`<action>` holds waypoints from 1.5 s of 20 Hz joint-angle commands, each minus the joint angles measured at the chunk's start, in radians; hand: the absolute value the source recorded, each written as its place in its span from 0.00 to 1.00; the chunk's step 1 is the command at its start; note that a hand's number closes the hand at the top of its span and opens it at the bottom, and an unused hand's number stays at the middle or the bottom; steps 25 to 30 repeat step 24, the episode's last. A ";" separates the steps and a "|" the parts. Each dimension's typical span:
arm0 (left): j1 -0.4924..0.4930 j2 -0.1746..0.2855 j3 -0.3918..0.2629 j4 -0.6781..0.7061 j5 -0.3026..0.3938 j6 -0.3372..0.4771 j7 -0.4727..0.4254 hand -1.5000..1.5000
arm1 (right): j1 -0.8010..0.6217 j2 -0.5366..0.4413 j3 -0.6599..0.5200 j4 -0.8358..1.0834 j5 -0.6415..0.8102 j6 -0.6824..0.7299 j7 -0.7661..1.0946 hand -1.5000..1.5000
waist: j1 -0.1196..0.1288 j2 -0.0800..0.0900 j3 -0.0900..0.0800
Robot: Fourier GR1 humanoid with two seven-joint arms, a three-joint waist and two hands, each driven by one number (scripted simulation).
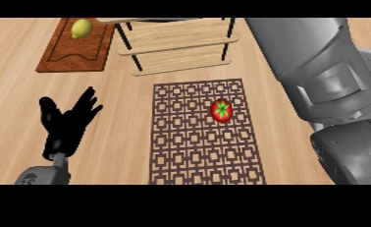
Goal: Pick the croissant from the placemat and place it in the tiered shelf
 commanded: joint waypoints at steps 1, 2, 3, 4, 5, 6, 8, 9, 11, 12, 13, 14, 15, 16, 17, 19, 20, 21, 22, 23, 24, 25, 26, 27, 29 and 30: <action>0.038 0.022 0.016 -0.011 0.020 -0.027 0.021 0.50 | -0.048 -0.033 -0.085 -0.021 -0.068 -0.036 0.019 0.00 | 0.006 -0.001 -0.006; 0.012 -0.005 -0.003 0.017 -0.001 -0.008 0.019 0.50 | 0.018 -0.033 -0.088 -0.029 -0.059 -0.101 -0.031 0.00 | -0.007 0.001 -0.006; 0.045 0.004 0.004 -0.013 0.014 -0.021 0.025 0.50 | 0.007 -0.050 -0.090 -0.021 -0.050 -0.117 -0.023 0.00 | 0.000 0.000 -0.006; 0.029 0.005 0.000 -0.001 0.006 -0.011 0.052 0.50 | 0.007 -0.057 -0.094 -0.048 -0.057 -0.125 -0.015 0.00 | -0.012 -0.003 -0.005; 0.012 0.013 0.012 0.015 0.009 -0.016 0.049 0.50 | -0.006 -0.063 -0.081 -0.038 -0.033 -0.152 -0.011 0.00 | -0.011 -0.002 -0.006; 0.027 0.023 0.018 -0.023 0.025 -0.035 0.054 0.50 | 0.004 -0.074 -0.075 -0.036 -0.020 -0.169 0.003 0.00 | -0.011 -0.004 -0.006; 0.061 -0.033 -0.022 -0.028 -0.030 0.034 0.027 0.50 | 0.032 -0.138 -0.070 -0.018 0.007 -0.182 0.025 0.00 | -0.017 -0.005 -0.006; 0.039 -0.033 -0.017 0.000 -0.022 0.023 0.029 0.50 | 0.016 -0.160 -0.076 -0.030 0.002 -0.174 0.047 0.00 | -0.023 -0.005 -0.006; 0.068 -0.019 -0.002 -0.007 -0.004 -0.003 0.018 0.50 | 0.032 -0.211 -0.109 -0.034 -0.010 -0.209 0.035 0.00 | -0.016 -0.002 -0.006; 0.008 0.006 0.025 -0.009 0.010 -0.006 0.058 0.50 | 0.063 -0.212 -0.113 -0.072 -0.019 -0.213 0.045 0.00 | -0.033 -0.008 -0.005; 0.073 -0.023 0.002 -0.004 -0.021 0.009 -0.015 0.50 | 0.057 -0.249 -0.131 -0.083 -0.031 -0.208 0.069 0.00 | -0.032 -0.009 -0.005; 0.042 0.012 0.037 -0.004 0.017 -0.018 0.037 0.50 | 0.117 -0.253 -0.142 -0.116 -0.052 -0.190 0.048 0.00 | -0.040 -0.011 -0.005; 0.071 -0.033 -0.006 -0.022 -0.022 0.027 0.034 0.50 | 0.140 -0.279 -0.162 -0.118 -0.069 -0.181 0.024 0.00 | -0.033 -0.008 -0.004; 0.070 -0.014 0.010 0.011 -0.017 -0.004 0.002 0.50 | 0.127 -0.300 -0.150 -0.129 -0.062 -0.149 0.063 0.00 | -0.035 -0.009 -0.005; 0.060 -0.017 0.005 -0.010 -0.012 -0.005 0.028 0.50 | 0.154 -0.281 -0.168 -0.157 -0.090 -0.154 0.054 0.00 | -0.032 -0.009 -0.005; 0.089 -0.017 0.016 -0.003 -0.022 0.004 -0.003 0.50 | 0.262 -0.288 -0.175 -0.247 -0.130 -0.092 0.028 0.00 | -0.045 -0.013 -0.004; 0.052 -0.011 0.028 0.017 -0.011 -0.001 0.016 0.50 | 0.234 -0.335 -0.176 -0.265 -0.143 -0.028 0.076 0.00 | -0.048 -0.013 -0.005; 0.056 0.011 0.043 -0.028 0.006 -0.005 0.054 0.50 | 0.241 -0.388 -0.180 -0.288 -0.158 0.046 0.106 0.00 | -0.053 -0.017 -0.004; 0.030 -0.003 0.036 0.017 -0.002 -0.014 0.037 0.50 | 0.270 -0.359 -0.174 -0.323 -0.164 0.026 0.101 0.00 | -0.047 -0.013 -0.005; 0.058 -0.020 0.015 -0.001 -0.026 -0.002 0.012 0.50 | 0.293 -0.390 -0.176 -0.327 -0.170 0.062 0.073 0.00 | -0.040 -0.011 -0.005; 0.040 0.011 0.050 0.012 0.000 -0.024 0.030 0.50 | 0.318 -0.424 -0.194 -0.332 -0.189 0.095 0.069 0.00 | -0.041 -0.010 -0.005; 0.040 0.011 0.050 0.012 0.000 -0.024 0.030 0.50 | 0.318 -0.424 -0.194 -0.332 -0.189 0.095 0.069 0.00 | -0.041 -0.010 -0.005; 0.040 0.011 0.050 0.012 0.000 -0.024 0.030 0.50 | 0.318 -0.424 -0.194 -0.332 -0.189 0.095 0.069 0.00 | -0.041 -0.010 -0.005; 0.040 0.011 0.050 0.012 0.000 -0.024 0.030 0.50 | 0.318 -0.424 -0.194 -0.332 -0.189 0.095 0.069 0.00 | -0.041 -0.010 -0.005; 0.040 0.011 0.050 0.012 0.000 -0.024 0.030 0.50 | 0.318 -0.424 -0.194 -0.332 -0.189 0.095 0.069 0.00 | -0.041 -0.010 -0.005; 0.040 0.011 0.050 0.012 0.000 -0.024 0.030 0.50 | 0.318 -0.424 -0.194 -0.332 -0.189 0.095 0.069 0.00 | -0.041 -0.010 -0.005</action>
